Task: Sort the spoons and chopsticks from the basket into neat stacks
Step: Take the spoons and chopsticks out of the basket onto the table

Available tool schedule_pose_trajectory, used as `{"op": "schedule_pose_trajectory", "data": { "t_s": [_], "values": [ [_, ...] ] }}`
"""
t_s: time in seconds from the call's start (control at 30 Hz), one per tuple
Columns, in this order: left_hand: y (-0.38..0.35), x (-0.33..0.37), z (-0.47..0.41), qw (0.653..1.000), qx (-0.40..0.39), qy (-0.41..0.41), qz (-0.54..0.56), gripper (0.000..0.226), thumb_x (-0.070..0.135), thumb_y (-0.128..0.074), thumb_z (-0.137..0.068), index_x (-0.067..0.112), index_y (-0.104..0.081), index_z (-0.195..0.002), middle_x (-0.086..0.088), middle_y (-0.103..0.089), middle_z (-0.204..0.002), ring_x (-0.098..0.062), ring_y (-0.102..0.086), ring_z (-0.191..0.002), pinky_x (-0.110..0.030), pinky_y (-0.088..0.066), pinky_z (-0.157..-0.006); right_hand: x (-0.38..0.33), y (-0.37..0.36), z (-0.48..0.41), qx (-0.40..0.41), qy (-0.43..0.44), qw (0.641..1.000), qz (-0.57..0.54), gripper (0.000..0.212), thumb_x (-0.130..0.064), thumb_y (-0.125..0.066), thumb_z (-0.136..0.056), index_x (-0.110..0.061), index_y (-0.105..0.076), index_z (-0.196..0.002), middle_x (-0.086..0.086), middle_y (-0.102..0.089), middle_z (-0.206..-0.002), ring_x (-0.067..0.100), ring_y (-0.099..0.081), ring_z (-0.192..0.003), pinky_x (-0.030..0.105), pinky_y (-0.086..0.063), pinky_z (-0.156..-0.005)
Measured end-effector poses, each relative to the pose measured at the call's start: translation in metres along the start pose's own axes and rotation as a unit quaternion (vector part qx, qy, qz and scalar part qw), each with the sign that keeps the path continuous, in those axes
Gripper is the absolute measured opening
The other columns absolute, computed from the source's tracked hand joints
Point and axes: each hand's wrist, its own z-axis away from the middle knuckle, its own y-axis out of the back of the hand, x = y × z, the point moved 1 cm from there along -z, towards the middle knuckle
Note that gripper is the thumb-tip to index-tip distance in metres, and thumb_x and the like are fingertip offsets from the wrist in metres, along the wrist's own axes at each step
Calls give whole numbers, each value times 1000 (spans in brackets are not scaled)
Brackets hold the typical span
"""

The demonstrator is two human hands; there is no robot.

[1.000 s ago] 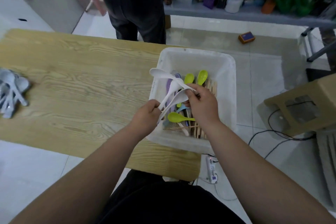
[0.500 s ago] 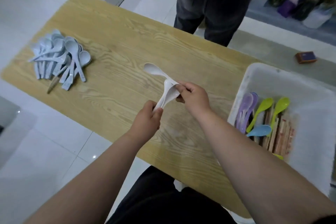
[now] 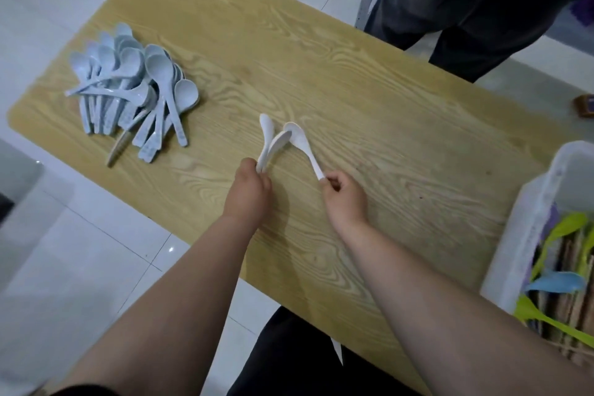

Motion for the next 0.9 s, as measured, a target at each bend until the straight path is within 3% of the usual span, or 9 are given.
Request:
{"op": "schedule_pose_trajectory", "data": {
  "t_s": [0.1,0.23,0.3,0.4,0.5,0.6,0.7,0.77,0.9],
  "values": [
    [-1,-6,-21,998,30,-38,-43,8,10,-46,-95,2,-47,-95,-24,-55,-90,-39,-54,-79,-40,-38,-63,-14,-20,-7,-20,22,995,97,16,-21,-61,-91,-21,-66,-106,-3,-71,-98,20,-66,-90,29,-46,-73],
    [-2,-7,-35,973,82,-174,-129,10,-2,-53,-75,-7,-53,-84,-26,-53,-75,-43,-56,-63,-47,-52,-55,-34,-46,-21,-71,97,976,179,44,-22,-60,-91,-25,-56,-134,5,-68,-113,27,-60,-107,37,-49,-90],
    [-3,-8,-42,970,84,-191,-127,31,0,-52,-73,-7,-54,-103,-28,-57,-88,-44,-59,-74,-49,-55,-65,-40,-53,-29,-85,121,969,196,47,-24,-61,-93,-20,-54,-139,8,-62,-125,28,-54,-119,38,-44,-100],
    [-5,-17,-45,963,31,-211,-164,55,22,-47,-85,-2,-52,-134,-24,-57,-127,-41,-57,-107,-49,-50,-92,-43,-56,-33,-93,169,940,281,51,-32,-58,-97,-15,-49,-145,6,-49,-144,28,-38,-136,33,-26,-114],
    [-8,-27,-42,946,7,-254,-201,48,19,-63,-88,-1,-58,-132,-23,-56,-135,-43,-59,-112,-49,-50,-94,-39,-52,-31,-138,212,898,360,61,-35,-49,-100,-13,-33,-155,7,-29,-161,28,-16,-150,37,-12,-124],
    [-3,-22,-43,936,-14,-265,-231,44,19,-57,-89,-1,-60,-129,-26,-57,-133,-45,-60,-112,-52,-52,-91,-37,-36,-23,-202,201,874,393,65,-34,-44,-101,-19,-20,-159,3,-12,-168,26,0,-155,41,-8,-125],
    [6,2,-28,930,-51,-242,-273,50,23,-41,-88,1,-57,-130,-25,-57,-132,-46,-57,-116,-54,-51,-85,-38,-3,-11,-213,196,870,399,64,-33,-41,-102,-23,-16,-160,2,-11,-168,24,-1,-155,42,-9,-125],
    [8,28,-5,923,-55,-263,-275,53,19,-45,-85,1,-55,-133,-23,-57,-133,-44,-58,-115,-51,-52,-83,-33,28,2,-191,213,864,414,64,-30,-44,-101,-22,-20,-159,3,-16,-167,26,-5,-155,45,-12,-125],
    [-17,84,57,905,-85,-348,-231,55,17,-60,-83,6,-56,-136,-16,-63,-127,-38,-62,-107,-46,-54,-84,1,112,38,-66,269,869,411,52,-23,-56,-90,-12,-54,-141,13,-47,-150,35,-33,-146,53,-33,-116]
  ]
}}
